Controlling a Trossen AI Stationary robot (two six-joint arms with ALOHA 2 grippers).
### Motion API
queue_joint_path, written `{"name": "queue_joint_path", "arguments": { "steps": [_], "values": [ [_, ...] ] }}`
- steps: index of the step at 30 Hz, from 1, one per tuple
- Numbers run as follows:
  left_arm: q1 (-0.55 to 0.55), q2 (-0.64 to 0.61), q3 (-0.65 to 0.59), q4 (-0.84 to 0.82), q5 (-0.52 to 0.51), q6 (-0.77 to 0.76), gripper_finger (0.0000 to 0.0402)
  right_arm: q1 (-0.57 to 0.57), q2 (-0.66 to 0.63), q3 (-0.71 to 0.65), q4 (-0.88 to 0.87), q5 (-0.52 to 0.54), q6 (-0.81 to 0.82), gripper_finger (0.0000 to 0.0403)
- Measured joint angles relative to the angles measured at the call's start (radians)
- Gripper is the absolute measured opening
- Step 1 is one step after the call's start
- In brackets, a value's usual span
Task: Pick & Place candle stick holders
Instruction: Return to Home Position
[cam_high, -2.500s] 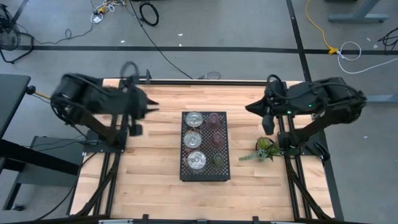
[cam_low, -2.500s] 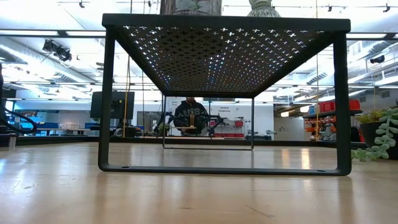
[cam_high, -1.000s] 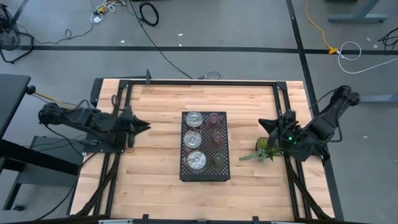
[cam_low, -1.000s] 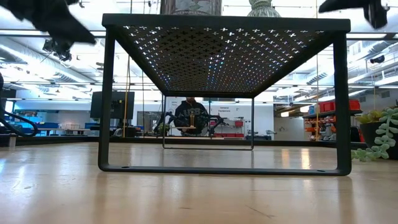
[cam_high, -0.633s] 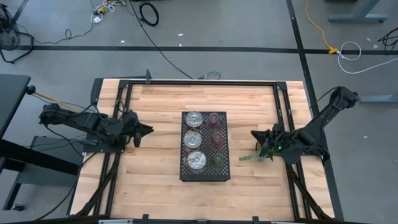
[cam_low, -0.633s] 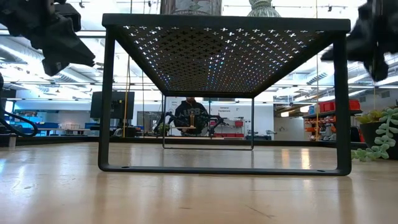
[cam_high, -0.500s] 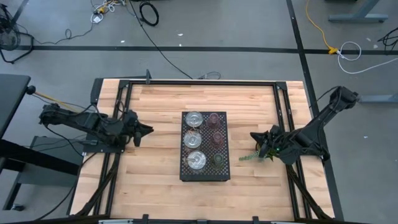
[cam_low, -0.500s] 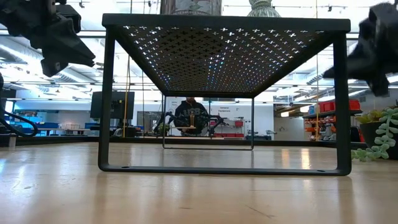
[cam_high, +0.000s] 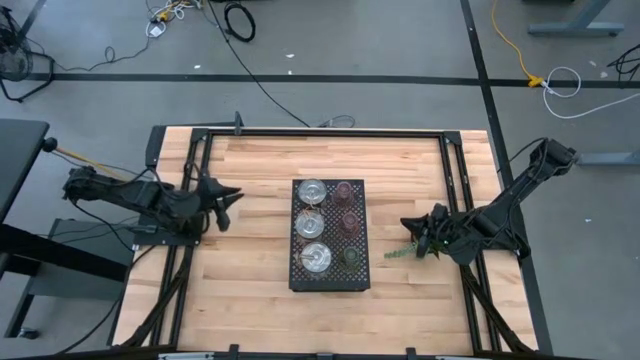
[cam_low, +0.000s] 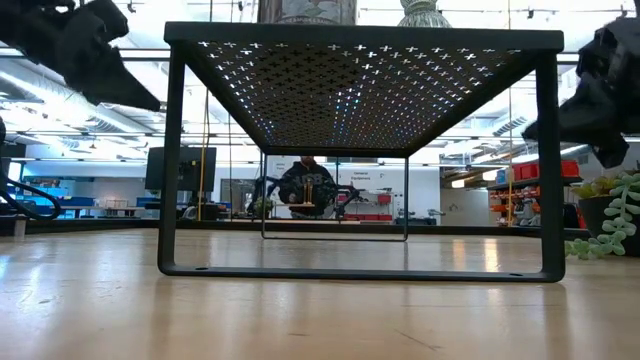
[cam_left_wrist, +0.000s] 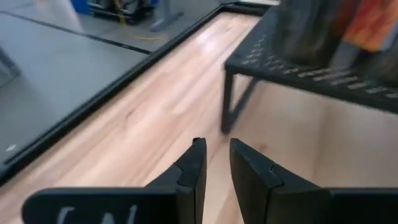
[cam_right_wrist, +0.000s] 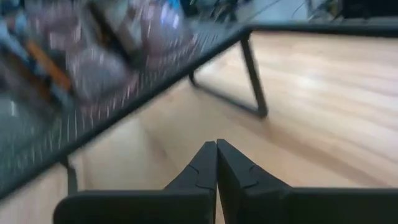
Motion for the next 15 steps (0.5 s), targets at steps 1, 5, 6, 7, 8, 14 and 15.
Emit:
{"name": "queue_joint_path", "arguments": {
  "steps": [1,5,6,7,8,14,15],
  "values": [
    [0.004,-0.001,-0.012,0.001,-0.011,-0.003,0.0073,-0.001,0.000,0.000,0.017,0.038,0.012,0.0006],
    [0.007,0.005,-0.057,0.015,0.007,-0.183,0.0073,-0.002,0.002,0.000,0.075,0.180,0.044,0.0006],
    [0.007,0.011,-0.063,0.029,0.018,-0.245,0.0073,-0.002,0.002,0.000,0.098,0.204,0.041,0.0006],
    [0.007,0.014,-0.071,0.027,0.021,-0.281,0.0073,-0.002,0.005,0.000,0.115,0.221,0.035,0.0006],
    [0.007,0.016,-0.082,0.022,0.023,-0.296,0.0073,-0.002,0.005,0.000,0.122,0.230,0.027,0.0006],
    [0.007,0.020,-0.173,0.049,-0.040,-0.194,0.0073,-0.002,0.006,0.000,0.147,0.231,0.021,0.0006],
    [0.007,0.020,-0.192,0.065,-0.047,-0.180,0.0073,-0.002,0.006,0.000,0.160,0.240,0.018,0.0006]
  ]
}}
